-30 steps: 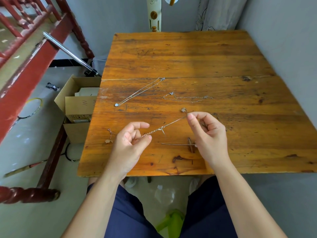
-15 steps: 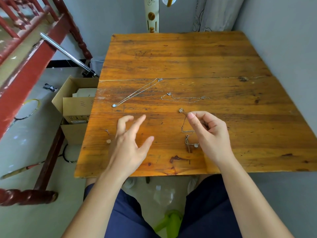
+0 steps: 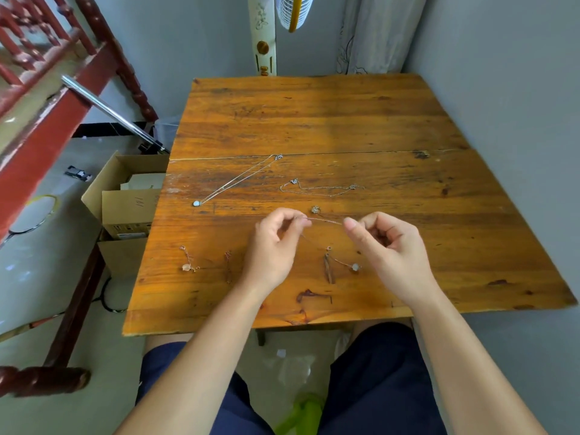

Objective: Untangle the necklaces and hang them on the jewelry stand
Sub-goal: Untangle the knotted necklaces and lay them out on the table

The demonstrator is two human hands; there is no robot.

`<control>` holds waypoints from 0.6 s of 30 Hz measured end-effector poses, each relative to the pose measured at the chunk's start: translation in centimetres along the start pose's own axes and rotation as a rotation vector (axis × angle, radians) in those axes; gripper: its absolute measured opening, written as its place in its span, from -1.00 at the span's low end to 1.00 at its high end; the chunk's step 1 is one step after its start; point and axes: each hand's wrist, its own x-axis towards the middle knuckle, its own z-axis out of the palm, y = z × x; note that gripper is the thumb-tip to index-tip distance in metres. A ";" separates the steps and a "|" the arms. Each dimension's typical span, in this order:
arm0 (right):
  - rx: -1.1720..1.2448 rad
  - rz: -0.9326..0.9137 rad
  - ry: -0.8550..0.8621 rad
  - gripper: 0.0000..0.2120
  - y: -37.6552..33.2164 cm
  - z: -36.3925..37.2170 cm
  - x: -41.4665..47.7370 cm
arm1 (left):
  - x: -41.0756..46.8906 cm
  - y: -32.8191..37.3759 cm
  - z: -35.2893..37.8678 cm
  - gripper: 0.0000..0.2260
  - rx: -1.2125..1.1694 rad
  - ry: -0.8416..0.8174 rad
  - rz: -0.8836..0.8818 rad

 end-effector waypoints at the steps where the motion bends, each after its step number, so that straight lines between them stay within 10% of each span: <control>1: -0.025 0.013 -0.009 -0.75 0.1 -0.6 -0.1 | 0.1 0.3 -0.7 -0.90 -0.109 0.053 -0.055; 12: -0.407 -0.035 0.149 -0.84 2.5 -1.2 -0.5 | 0.1 2.2 -4.3 -0.91 -0.234 0.108 -0.153; 18: -0.233 0.139 0.226 -0.83 2.9 -3.2 -1.6 | -0.1 0.4 -3.3 -0.92 0.119 0.104 -0.105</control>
